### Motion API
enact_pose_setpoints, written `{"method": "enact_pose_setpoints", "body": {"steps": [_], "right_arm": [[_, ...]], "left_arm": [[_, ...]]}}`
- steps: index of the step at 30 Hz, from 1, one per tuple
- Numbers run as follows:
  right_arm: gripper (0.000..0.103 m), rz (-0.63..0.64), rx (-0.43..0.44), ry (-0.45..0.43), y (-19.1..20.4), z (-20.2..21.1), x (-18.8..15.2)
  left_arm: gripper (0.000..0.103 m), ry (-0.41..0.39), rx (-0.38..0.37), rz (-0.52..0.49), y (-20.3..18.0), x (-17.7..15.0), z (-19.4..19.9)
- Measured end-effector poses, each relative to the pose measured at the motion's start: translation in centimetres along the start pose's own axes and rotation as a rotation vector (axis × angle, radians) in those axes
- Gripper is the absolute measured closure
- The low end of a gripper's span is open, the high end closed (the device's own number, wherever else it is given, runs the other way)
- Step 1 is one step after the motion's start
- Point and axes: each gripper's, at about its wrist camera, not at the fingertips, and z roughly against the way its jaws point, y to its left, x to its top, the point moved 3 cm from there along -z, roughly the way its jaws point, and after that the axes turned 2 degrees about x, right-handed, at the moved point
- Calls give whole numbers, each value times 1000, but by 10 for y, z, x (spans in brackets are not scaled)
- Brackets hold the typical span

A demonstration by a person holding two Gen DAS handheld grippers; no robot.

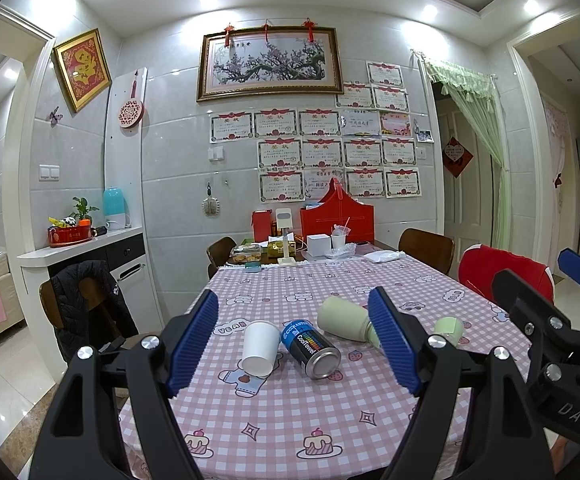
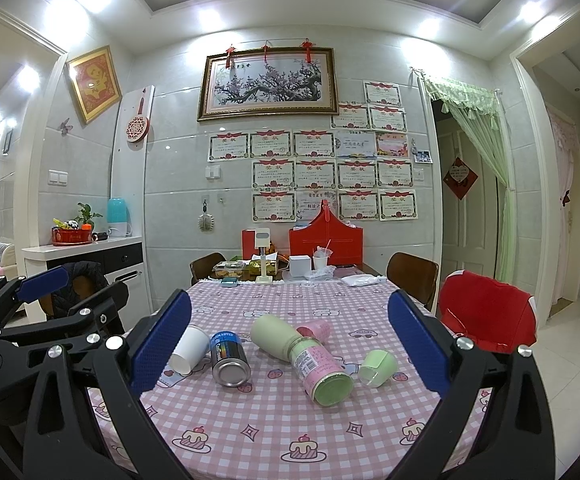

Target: Flip cup upside down

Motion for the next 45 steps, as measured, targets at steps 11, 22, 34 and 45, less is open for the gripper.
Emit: {"method": "enact_pose_setpoints", "body": {"steps": [11, 22, 34, 45], "right_arm": [[8, 0, -1, 0, 0, 0, 0], [8, 0, -1, 1, 0, 0, 0], [8, -1, 0, 5, -1, -1, -1], [8, -3, -1, 26, -5, -12, -12]], "left_arm": [[26, 2, -2, 1, -3, 1, -1], [26, 4, -1, -1, -2, 0, -1], [26, 11, 0, -1, -4, -12, -10], [26, 31, 3, -3, 0, -21, -16]]}}
